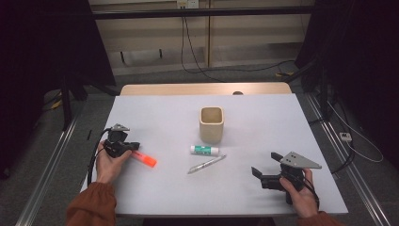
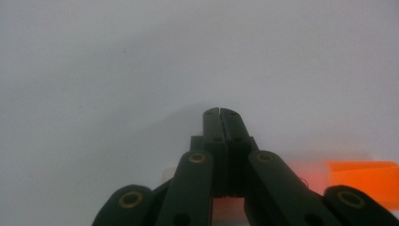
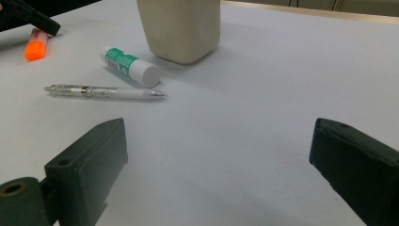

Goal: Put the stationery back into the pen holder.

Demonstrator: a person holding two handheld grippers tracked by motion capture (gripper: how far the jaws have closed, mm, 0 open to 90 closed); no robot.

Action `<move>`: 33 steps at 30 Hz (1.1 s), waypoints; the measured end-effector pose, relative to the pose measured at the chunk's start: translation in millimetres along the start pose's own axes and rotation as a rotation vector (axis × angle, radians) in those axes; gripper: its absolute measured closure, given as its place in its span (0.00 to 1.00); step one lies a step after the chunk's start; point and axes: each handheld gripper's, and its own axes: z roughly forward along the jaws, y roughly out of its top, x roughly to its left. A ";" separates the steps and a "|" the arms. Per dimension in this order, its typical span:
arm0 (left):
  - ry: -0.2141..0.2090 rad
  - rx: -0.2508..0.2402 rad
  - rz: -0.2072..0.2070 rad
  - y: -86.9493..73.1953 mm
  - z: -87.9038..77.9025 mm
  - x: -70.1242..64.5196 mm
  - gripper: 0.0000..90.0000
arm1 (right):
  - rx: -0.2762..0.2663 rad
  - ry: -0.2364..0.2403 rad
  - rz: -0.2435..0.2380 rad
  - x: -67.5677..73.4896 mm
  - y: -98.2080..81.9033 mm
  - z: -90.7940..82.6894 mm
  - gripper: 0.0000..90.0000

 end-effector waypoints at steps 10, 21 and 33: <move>-0.028 0.005 -0.006 -4.4 -3.1 2.2 1.00 | 0.001 0.001 -0.002 0.4 0.0 -0.3 0.05; -0.049 0.033 -0.003 -11.8 -11.8 -0.8 1.00 | 0.001 -0.002 -0.001 0.2 0.0 -0.2 0.05; -0.080 0.066 0.011 -20.0 -21.3 -3.4 1.00 | 0.005 -0.004 0.000 0.2 0.1 0.9 0.05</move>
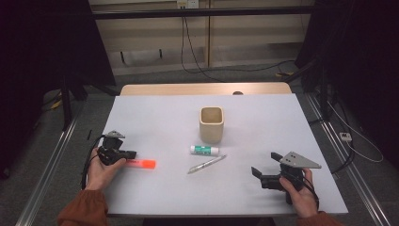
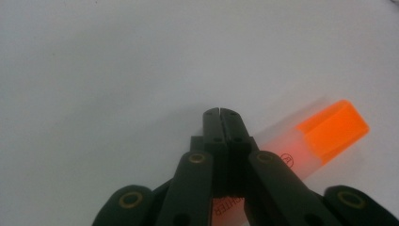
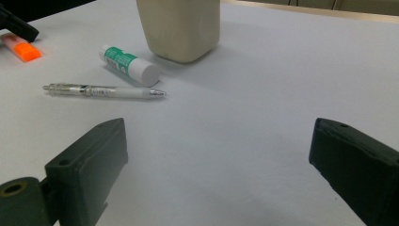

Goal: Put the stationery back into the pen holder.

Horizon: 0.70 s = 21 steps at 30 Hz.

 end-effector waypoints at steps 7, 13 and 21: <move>-0.007 0.007 0.001 -6.6 -4.9 -4.5 1.00 | 0.002 0.000 -0.002 0.6 0.1 0.0 0.05; -0.014 0.009 0.004 -12.8 -8.7 -9.6 1.00 | 0.002 0.000 -0.002 0.6 0.1 0.1 0.05; -0.051 0.000 -0.004 -23.8 -14.0 -16.3 1.00 | 0.002 0.002 -0.006 1.0 0.3 0.3 0.06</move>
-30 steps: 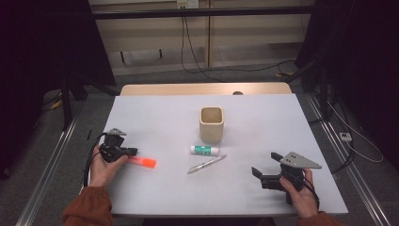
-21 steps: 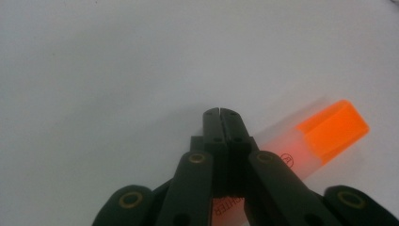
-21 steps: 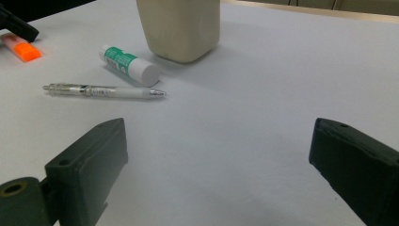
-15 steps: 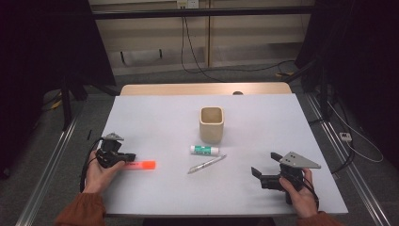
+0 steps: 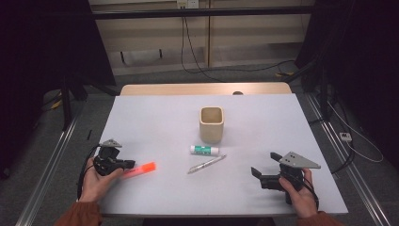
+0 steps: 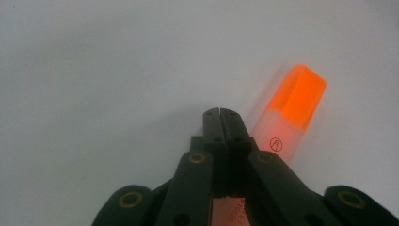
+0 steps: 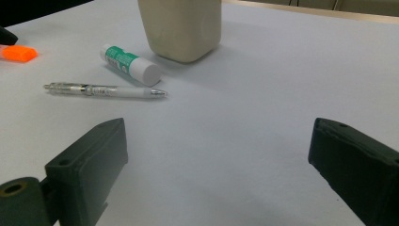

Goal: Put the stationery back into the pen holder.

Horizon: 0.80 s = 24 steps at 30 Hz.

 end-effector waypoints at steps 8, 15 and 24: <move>-0.017 0.003 0.003 -7.8 -4.0 -7.9 1.00 | 0.001 0.001 -0.005 0.0 0.1 0.3 0.06; -0.025 -0.024 -0.001 -11.5 -4.8 -7.8 0.96 | 0.002 0.002 -0.008 0.5 0.3 0.7 0.06; 0.072 -0.094 -0.023 -13.5 -12.3 -4.6 0.71 | 0.000 0.003 -0.006 0.8 0.3 0.2 0.06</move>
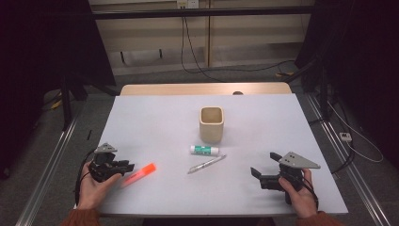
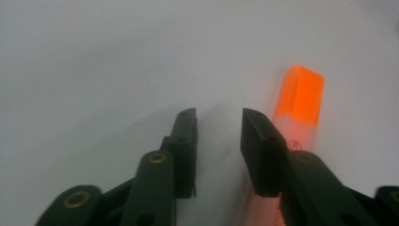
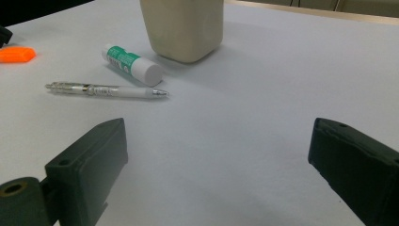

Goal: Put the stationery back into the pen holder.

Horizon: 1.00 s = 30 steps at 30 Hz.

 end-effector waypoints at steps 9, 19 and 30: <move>0.021 -0.102 -0.005 -2.1 -20.6 -1.7 0.30 | -0.003 0.000 0.002 0.5 0.2 -0.4 0.06; 0.003 -0.126 0.071 -2.3 -23.2 -28.8 0.11 | -0.002 0.007 -0.006 0.9 0.6 1.2 0.06; -0.040 -0.051 0.172 9.6 -12.1 -43.2 0.13 | -0.002 0.011 -0.005 1.2 0.6 1.4 0.06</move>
